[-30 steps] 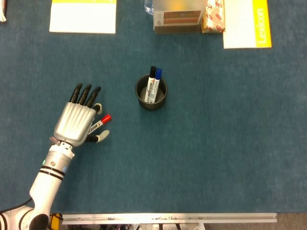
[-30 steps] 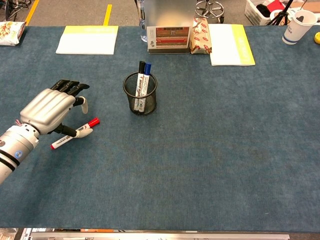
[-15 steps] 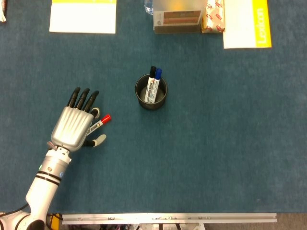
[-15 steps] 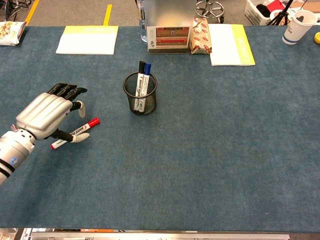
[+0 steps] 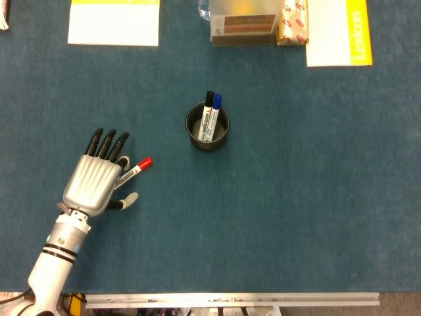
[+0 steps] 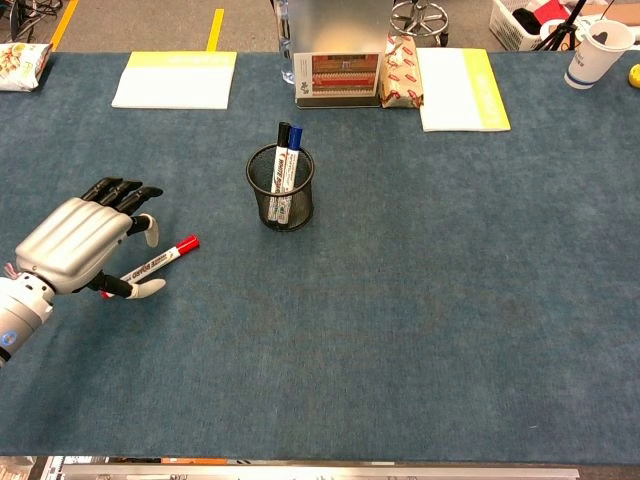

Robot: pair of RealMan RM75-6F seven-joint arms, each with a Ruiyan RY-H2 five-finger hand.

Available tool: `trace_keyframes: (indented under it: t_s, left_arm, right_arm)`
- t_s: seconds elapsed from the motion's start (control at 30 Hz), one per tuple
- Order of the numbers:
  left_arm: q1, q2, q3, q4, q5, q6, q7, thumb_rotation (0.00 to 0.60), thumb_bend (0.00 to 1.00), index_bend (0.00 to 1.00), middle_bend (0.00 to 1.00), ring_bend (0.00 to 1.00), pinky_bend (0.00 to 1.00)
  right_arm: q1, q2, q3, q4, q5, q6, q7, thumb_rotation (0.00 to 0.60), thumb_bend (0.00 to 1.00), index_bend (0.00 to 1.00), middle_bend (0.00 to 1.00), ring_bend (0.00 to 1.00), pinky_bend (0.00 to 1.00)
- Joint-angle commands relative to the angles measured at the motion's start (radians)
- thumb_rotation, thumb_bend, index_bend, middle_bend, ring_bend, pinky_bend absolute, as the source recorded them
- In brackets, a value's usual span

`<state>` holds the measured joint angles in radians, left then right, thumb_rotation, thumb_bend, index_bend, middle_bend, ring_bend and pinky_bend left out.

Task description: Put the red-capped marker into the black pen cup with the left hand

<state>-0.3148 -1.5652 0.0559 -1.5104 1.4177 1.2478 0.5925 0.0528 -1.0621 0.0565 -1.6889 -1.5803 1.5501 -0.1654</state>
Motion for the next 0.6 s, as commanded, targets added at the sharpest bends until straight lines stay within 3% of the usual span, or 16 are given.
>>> trace_keyframes:
  t_s: [0.03, 0.6]
  left_arm:
    - [0.005, -0.007, 0.002, 0.019, 0.004, 0.000, -0.022, 0.354, 0.17, 0.41, 0.07, 0.00, 0.00]
    - [0.028, -0.020, -0.004, 0.101, 0.005, 0.005, -0.081, 0.386, 0.17, 0.41, 0.06, 0.00, 0.00]
  right_arm:
    - [0.000, 0.000, 0.000, 0.000, -0.001, 0.000, 0.001, 0.600, 0.00, 0.47, 0.31, 0.25, 0.46]
    - [0.000, 0.000, 0.000, 0.000, 0.000, 0.000, -0.002, 0.600, 0.00, 0.47, 0.31, 0.25, 0.46]
